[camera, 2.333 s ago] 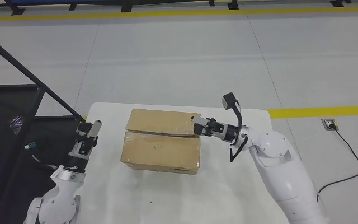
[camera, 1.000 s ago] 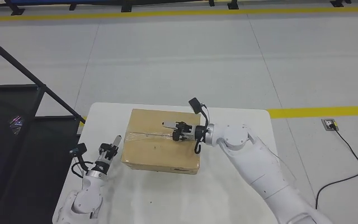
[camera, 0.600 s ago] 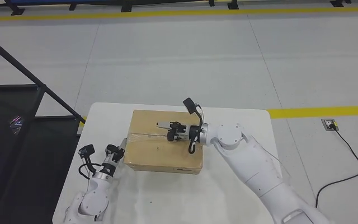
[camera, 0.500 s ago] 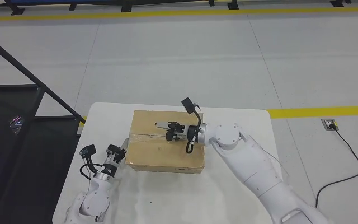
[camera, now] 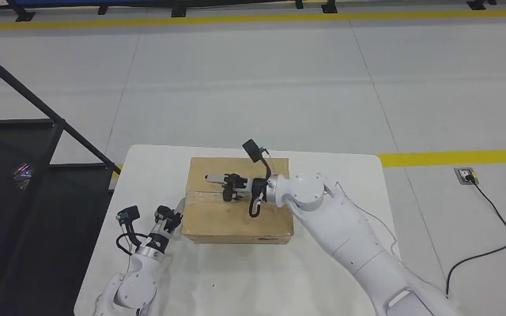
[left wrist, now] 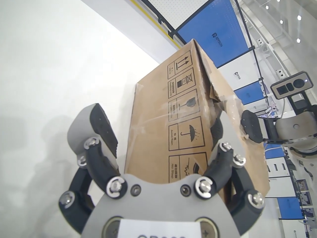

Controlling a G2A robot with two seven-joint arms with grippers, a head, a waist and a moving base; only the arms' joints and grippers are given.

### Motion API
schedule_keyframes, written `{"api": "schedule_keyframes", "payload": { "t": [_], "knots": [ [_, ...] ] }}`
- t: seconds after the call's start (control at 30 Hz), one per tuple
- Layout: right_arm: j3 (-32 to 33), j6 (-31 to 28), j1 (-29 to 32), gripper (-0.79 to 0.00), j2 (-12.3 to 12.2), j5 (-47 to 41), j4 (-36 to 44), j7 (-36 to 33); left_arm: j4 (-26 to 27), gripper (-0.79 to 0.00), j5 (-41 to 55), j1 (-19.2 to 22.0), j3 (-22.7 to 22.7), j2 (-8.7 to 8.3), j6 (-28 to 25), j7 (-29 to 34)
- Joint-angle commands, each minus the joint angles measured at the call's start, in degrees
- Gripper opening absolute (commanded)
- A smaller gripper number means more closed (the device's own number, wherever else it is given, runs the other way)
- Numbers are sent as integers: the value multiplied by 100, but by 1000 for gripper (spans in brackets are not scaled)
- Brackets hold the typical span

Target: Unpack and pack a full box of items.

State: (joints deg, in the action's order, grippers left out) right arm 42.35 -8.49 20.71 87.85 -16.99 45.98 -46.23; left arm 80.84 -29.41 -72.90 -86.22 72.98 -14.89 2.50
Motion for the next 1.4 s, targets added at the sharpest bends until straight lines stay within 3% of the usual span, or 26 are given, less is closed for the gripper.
{"api": "schedule_keyframes", "payload": {
  "t": [0.0,0.6,0.83,1.07,1.37],
  "knots": [
    [-86,35,-70,0,83,-39,-93,39,10,0,21,-14,-8,-2,-9,7],
    [-789,2,-855,0,1156,-494,-1535,557,-177,0,637,-205,-659,-82,-237,-5],
    [-886,-76,-1021,0,1504,-658,-2075,187,-297,0,792,-186,-819,-111,-256,106],
    [-865,-234,-1176,0,1660,-604,-2464,-163,-342,0,788,-130,-788,-117,-258,162],
    [-775,-398,-1320,0,1627,-316,-2754,-572,-305,0,722,-106,-653,-107,-239,141]
  ]
}}
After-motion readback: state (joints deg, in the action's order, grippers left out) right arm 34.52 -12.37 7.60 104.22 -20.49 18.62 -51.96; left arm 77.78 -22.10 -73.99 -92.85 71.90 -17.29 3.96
